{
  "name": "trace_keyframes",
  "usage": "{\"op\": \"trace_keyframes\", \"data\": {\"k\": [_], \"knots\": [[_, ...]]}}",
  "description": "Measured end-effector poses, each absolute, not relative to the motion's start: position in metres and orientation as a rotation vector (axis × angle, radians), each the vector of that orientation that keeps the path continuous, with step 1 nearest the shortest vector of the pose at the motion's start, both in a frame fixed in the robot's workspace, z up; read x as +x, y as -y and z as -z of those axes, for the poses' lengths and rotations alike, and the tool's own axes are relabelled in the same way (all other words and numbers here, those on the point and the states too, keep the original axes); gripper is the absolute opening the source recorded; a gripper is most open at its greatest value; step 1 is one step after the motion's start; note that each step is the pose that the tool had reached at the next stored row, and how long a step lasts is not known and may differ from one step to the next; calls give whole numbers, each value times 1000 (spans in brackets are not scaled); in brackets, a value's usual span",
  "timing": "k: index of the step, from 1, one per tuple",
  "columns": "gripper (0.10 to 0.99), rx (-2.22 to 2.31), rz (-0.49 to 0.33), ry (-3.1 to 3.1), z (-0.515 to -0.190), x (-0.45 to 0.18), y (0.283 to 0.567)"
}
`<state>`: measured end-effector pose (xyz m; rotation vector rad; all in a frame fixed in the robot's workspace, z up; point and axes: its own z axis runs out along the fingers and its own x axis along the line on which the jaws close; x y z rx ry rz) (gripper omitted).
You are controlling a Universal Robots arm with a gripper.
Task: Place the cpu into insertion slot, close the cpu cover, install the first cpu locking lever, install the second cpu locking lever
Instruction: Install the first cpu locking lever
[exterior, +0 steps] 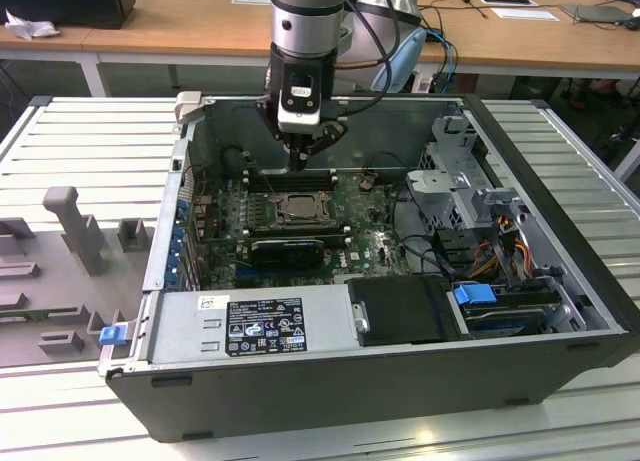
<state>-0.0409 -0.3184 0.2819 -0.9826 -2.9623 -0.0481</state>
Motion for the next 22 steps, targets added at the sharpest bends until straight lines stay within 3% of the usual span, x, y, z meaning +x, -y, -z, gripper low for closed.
{"op": "trace_keyframes", "data": {"k": [22], "knots": [[106, -345, 43, 3104, -280, -41, 318]]}}
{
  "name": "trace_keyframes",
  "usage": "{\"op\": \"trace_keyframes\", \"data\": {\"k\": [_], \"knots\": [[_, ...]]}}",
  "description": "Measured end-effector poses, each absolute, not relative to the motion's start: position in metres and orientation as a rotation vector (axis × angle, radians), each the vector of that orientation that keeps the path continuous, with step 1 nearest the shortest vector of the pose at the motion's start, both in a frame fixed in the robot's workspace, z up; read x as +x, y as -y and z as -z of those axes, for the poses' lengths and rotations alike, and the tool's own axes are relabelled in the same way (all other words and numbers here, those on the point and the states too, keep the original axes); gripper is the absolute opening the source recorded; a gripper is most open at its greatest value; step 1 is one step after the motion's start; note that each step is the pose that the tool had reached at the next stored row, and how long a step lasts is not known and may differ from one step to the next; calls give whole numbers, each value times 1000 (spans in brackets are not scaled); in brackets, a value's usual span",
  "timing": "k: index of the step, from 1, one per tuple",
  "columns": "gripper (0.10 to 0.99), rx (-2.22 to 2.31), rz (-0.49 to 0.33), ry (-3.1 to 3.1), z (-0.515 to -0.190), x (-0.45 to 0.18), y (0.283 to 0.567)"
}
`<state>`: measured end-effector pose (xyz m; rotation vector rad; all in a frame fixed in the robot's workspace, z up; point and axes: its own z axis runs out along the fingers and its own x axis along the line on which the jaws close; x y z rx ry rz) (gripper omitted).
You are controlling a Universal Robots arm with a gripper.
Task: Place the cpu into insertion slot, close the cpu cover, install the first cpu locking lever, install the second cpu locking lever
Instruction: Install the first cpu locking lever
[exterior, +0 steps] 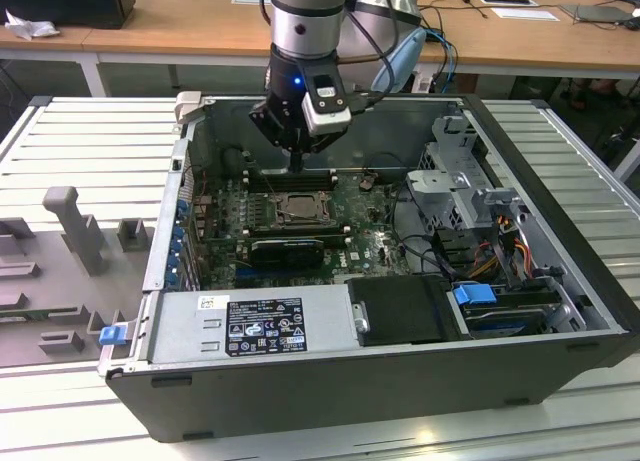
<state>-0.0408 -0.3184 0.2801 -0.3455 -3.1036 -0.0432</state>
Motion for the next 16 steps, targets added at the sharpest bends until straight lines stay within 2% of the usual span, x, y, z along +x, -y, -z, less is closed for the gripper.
{"op": "trace_keyframes", "data": {"k": [7, 13, 16], "knots": [[106, -324, 51, 3148, -277, -55, 318], [106, 2, 54, 3161, -274, -57, 318], [106, 6, 54, 3161, -271, -77, 318]]}}
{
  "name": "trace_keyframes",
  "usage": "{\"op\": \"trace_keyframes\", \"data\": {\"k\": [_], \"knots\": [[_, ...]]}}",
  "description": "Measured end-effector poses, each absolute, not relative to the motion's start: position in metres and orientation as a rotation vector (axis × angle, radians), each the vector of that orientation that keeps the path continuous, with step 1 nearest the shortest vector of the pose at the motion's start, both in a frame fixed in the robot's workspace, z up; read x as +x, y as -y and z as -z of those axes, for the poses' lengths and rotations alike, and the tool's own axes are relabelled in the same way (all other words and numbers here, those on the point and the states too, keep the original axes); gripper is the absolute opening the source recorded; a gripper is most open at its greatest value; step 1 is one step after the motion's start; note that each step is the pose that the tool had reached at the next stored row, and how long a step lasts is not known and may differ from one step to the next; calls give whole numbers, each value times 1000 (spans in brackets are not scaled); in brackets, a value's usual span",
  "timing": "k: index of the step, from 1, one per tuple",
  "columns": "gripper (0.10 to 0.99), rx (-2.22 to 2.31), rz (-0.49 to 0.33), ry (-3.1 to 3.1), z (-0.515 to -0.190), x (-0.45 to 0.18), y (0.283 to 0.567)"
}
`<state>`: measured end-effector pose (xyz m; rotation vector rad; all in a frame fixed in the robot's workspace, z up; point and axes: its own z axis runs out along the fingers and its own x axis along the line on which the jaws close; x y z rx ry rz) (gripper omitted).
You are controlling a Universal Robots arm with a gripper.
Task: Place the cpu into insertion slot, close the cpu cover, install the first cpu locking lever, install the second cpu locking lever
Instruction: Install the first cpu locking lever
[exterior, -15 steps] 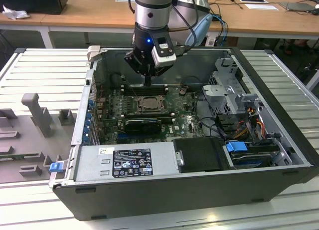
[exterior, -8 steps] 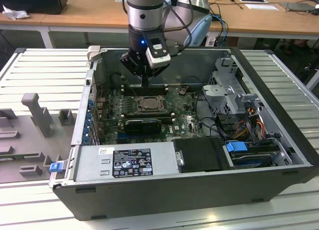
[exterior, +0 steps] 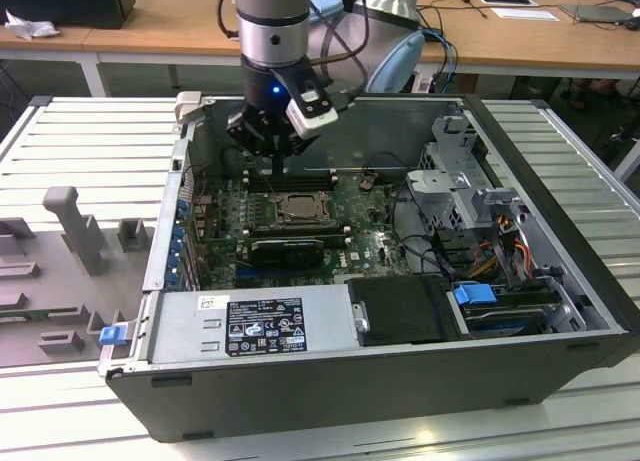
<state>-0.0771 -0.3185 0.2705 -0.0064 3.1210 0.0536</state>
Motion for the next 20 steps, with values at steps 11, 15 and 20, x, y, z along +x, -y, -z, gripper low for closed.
{"op": "trace_keyframes", "data": {"k": [11, 15, 20], "knots": [[106, -7, -54, -3121, -264, -116, 309], [106, -7, -54, -3121, -260, -118, 302], [106, -8, -54, -3121, -258, -118, 291]]}}
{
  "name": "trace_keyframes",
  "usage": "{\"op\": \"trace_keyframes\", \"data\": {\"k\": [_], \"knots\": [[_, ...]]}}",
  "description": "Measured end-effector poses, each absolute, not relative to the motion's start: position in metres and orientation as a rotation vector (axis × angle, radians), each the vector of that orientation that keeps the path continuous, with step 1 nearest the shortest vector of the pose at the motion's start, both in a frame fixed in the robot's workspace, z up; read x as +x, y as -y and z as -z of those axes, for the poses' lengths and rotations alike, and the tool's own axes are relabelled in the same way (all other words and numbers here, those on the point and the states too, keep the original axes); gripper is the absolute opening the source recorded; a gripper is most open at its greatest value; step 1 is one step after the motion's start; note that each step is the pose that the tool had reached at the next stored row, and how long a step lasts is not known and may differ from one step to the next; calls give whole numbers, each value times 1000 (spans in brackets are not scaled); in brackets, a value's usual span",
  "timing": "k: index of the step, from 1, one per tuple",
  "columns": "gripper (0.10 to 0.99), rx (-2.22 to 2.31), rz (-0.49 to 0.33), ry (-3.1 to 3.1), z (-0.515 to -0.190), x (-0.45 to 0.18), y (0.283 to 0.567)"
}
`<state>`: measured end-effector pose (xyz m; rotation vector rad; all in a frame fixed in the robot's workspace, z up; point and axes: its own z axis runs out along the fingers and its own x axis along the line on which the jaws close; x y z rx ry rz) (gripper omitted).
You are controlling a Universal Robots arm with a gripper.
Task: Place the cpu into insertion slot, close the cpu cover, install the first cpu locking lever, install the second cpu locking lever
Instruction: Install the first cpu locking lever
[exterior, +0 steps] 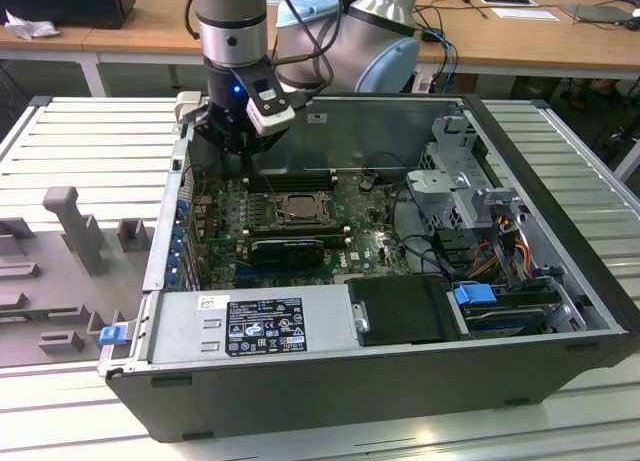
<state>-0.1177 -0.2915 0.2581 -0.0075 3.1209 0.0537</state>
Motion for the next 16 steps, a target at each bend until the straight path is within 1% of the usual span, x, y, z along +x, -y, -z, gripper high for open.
{"op": "trace_keyframes", "data": {"k": [7, 15, 16], "knots": [[106, -8, -54, -3121, -258, -104, 289], [106, -8, -56, -3128, -253, -50, 288], [106, -7, -71, -3128, -253, -46, 288]]}}
